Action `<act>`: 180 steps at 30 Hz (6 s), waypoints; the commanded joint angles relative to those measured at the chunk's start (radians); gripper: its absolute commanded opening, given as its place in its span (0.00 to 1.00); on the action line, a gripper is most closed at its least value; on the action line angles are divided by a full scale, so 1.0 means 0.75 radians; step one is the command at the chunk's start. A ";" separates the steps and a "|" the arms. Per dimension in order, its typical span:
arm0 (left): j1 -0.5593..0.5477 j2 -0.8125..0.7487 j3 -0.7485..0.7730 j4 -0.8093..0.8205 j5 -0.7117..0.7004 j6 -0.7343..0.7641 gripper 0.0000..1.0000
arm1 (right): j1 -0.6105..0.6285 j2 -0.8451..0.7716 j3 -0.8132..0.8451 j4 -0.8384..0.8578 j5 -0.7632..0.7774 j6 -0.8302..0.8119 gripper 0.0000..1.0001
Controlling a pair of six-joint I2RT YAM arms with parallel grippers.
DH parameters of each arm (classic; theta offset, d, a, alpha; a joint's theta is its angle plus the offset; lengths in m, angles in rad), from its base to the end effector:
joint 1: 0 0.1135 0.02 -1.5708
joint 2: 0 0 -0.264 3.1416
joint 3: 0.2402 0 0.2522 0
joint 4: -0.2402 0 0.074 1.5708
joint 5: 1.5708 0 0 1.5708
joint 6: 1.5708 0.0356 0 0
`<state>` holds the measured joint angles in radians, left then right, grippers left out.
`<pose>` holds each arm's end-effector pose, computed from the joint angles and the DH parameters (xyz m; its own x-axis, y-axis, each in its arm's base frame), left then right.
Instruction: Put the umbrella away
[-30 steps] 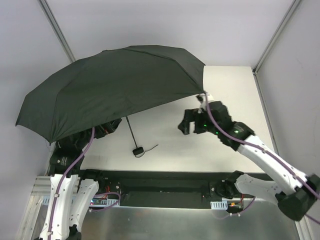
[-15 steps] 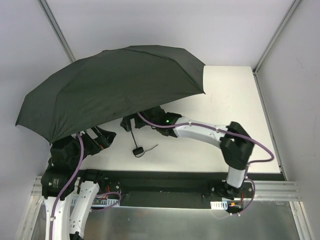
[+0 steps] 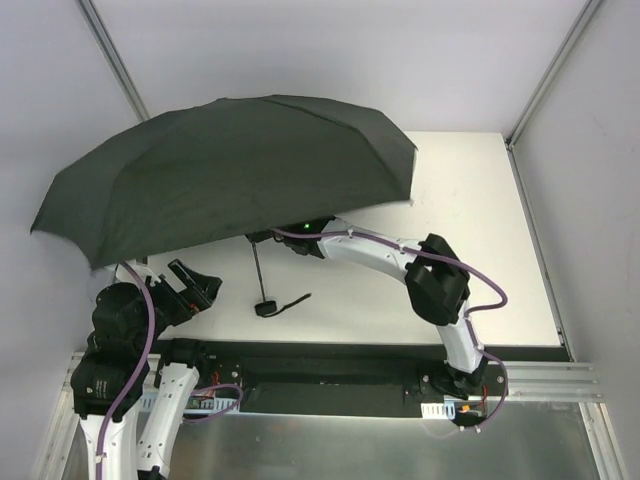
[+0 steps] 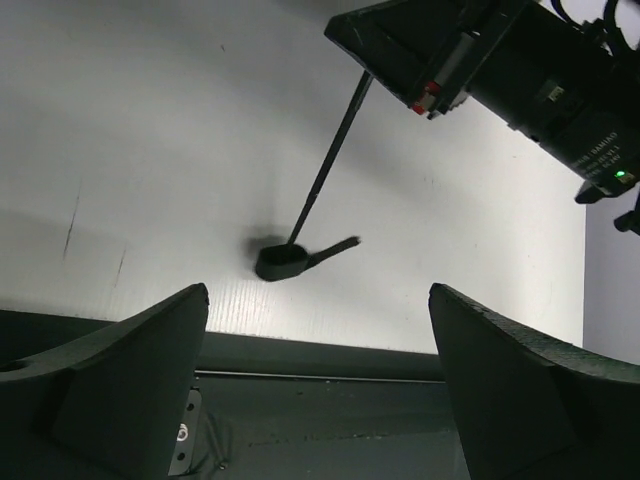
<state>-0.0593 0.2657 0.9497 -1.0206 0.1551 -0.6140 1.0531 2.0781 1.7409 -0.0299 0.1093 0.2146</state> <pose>0.0199 -0.0067 0.3481 -0.3871 -0.5472 -0.7421 -0.0231 0.8103 -0.5855 0.2515 0.4337 0.2806 -0.3468 -0.1811 -0.9203 -0.7569 0.6335 0.1605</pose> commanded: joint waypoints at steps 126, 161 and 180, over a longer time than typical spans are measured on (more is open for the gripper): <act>-1.177 1.202 0.311 1.085 0.080 -0.566 0.00 | -0.889 -0.273 0.515 -0.283 -0.285 0.680 0.00; -1.136 1.127 0.268 0.907 0.221 -0.460 0.61 | -0.825 -0.650 0.403 -0.535 -0.373 0.581 0.00; -0.739 1.462 0.671 0.870 0.354 -0.378 0.00 | -0.626 -0.895 -0.190 -0.602 -0.579 0.593 0.00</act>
<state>-0.6491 1.3609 1.4246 -0.5434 0.5640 -0.8680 0.6029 1.4902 1.5841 -0.4427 -0.0467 0.7170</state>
